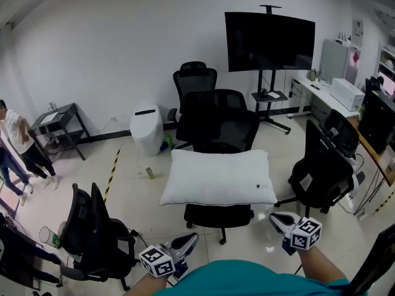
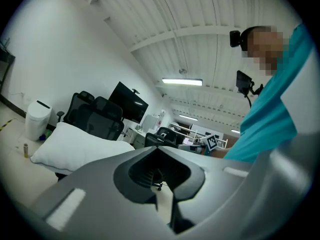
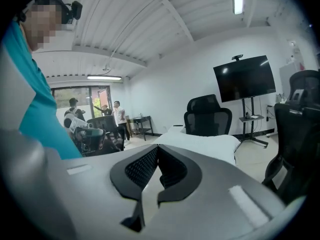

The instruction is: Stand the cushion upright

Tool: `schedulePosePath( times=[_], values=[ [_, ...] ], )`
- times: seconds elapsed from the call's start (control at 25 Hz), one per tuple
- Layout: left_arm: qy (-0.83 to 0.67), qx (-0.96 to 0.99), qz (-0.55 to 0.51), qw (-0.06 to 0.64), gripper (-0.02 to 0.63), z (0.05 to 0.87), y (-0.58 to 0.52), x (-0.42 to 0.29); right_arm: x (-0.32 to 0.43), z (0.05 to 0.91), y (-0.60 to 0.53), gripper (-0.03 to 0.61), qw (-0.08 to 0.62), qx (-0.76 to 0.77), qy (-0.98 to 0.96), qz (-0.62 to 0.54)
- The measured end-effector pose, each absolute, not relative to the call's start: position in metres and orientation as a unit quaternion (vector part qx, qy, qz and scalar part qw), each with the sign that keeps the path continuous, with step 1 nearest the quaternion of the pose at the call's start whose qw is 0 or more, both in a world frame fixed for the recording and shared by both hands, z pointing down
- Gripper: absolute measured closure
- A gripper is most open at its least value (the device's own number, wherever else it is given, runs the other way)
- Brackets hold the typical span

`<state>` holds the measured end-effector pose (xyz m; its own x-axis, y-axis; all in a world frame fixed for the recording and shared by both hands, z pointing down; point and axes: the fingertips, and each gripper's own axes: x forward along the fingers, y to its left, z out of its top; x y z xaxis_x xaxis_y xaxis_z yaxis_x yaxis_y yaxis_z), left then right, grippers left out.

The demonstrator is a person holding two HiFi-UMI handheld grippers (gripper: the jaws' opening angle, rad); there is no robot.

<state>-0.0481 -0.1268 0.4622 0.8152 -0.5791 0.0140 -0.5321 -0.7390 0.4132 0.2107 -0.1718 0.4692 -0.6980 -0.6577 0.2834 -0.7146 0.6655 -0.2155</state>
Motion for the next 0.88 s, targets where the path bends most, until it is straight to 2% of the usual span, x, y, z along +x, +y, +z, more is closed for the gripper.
schedulePosePath(
  times=[0.16, 0.48, 0.68, 0.84, 0.88],
  values=[
    [-0.289, 0.936, -0.045, 0.197, 0.601, 0.462, -0.194, -0.060, 0.209, 0.466, -0.230, 0.574, 0.085, 0.399, -0.898, 0.162],
    [-0.350, 0.915, -0.015, 0.199, 0.601, 0.475, -0.306, -0.050, 0.263, 0.499, -0.349, 0.510, 0.088, 0.389, -0.896, 0.198],
    [-0.430, 0.878, 0.044, 0.205, 0.561, 0.488, -0.373, -0.056, 0.301, 0.535, -0.441, 0.389, 0.109, 0.347, -0.896, 0.254],
    [-0.467, 0.851, 0.104, 0.218, 0.467, 0.508, -0.414, -0.085, 0.317, 0.588, -0.496, 0.243, 0.144, 0.337, -0.876, 0.315],
    [-0.471, 0.846, 0.117, 0.223, 0.456, 0.516, -0.425, -0.094, 0.320, 0.602, -0.504, 0.224, 0.149, 0.336, -0.867, 0.336]
  ],
)
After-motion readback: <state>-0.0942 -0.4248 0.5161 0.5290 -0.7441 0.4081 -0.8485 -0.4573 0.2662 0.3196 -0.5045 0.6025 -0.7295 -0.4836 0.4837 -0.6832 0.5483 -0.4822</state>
